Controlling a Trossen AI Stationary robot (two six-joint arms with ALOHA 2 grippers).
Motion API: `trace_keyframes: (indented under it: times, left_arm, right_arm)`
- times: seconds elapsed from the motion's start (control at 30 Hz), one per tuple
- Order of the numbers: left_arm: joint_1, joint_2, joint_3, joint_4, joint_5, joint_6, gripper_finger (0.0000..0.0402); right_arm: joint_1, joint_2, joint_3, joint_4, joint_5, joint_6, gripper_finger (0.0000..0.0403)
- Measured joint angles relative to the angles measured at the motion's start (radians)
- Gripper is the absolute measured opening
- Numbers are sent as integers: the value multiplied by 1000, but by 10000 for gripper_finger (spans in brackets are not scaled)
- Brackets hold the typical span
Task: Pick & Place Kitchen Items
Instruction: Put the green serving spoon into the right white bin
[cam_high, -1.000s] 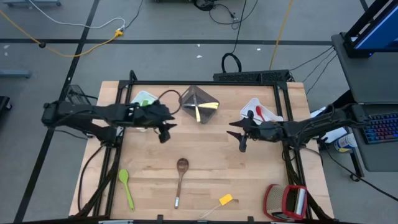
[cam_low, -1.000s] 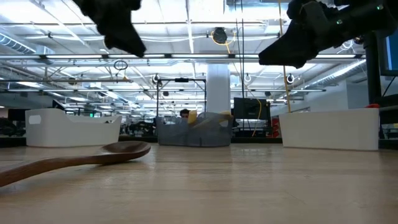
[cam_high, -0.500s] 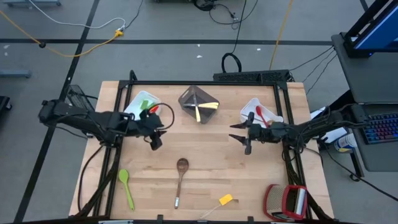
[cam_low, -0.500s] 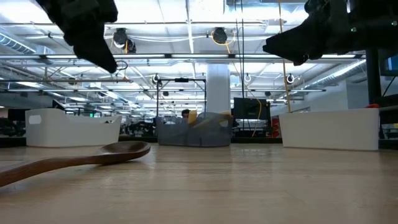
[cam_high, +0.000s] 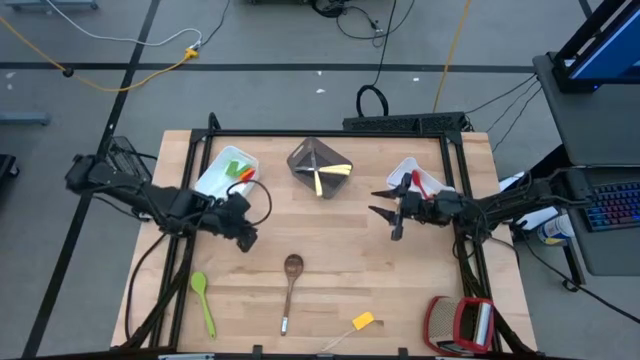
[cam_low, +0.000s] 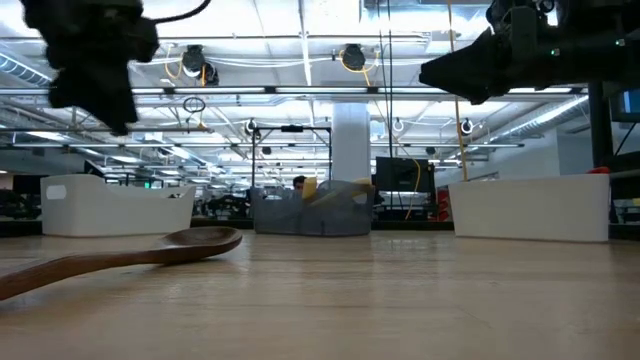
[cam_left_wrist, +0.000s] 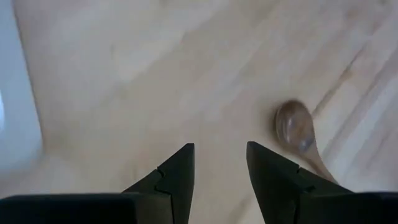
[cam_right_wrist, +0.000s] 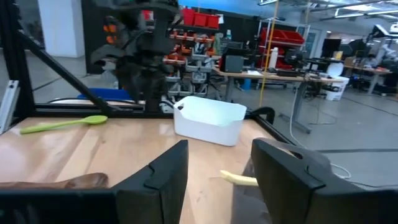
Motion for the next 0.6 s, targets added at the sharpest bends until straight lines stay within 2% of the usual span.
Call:
trace_keyframes:
  times: [0.23,0.43,0.6]
  left_arm:
    - [-124,14,0,-53,158,-409,149]
    - [-245,116,0,-56,244,-709,149]
    - [-327,237,0,-51,480,-916,149]
  right_arm:
    - [-35,0,0,-3,-1,-30,169]
    - [-59,0,0,4,-2,-79,169]
    - [-74,0,0,11,-2,-106,169]
